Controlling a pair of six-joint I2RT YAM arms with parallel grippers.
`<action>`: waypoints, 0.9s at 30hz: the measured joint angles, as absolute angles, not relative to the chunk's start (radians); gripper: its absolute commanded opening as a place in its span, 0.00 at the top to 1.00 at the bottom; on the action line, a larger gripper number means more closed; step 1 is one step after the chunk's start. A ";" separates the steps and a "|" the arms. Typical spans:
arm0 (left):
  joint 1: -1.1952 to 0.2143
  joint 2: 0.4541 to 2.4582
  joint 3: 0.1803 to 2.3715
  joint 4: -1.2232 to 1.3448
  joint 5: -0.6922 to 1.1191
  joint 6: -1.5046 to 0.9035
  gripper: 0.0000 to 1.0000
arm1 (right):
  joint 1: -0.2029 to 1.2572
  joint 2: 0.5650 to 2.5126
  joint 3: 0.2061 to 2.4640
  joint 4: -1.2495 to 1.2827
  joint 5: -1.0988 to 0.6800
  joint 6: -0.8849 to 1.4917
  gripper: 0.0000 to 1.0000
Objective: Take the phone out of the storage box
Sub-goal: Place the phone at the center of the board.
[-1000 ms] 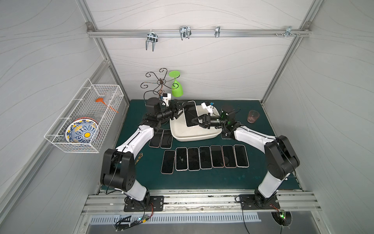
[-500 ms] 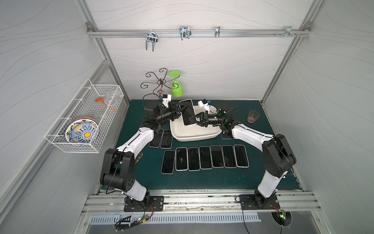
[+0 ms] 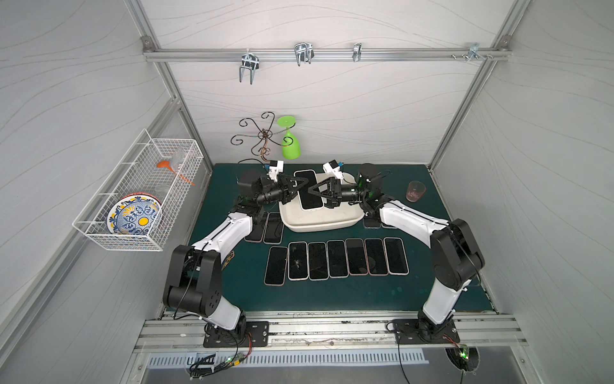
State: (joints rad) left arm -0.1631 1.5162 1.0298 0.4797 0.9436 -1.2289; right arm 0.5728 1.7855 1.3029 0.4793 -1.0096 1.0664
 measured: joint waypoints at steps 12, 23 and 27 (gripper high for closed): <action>0.058 1.354 1.338 -0.548 0.842 -0.509 1.00 | 0.451 1.693 1.314 -0.049 -0.970 0.766 0.01; 0.046 1.355 1.283 -1.039 0.383 -0.125 1.00 | 0.500 1.585 1.247 -0.107 -1.008 0.701 0.01; -0.039 1.357 1.236 -1.067 0.197 -0.070 1.00 | 0.522 1.585 1.217 -0.104 -1.026 0.701 0.01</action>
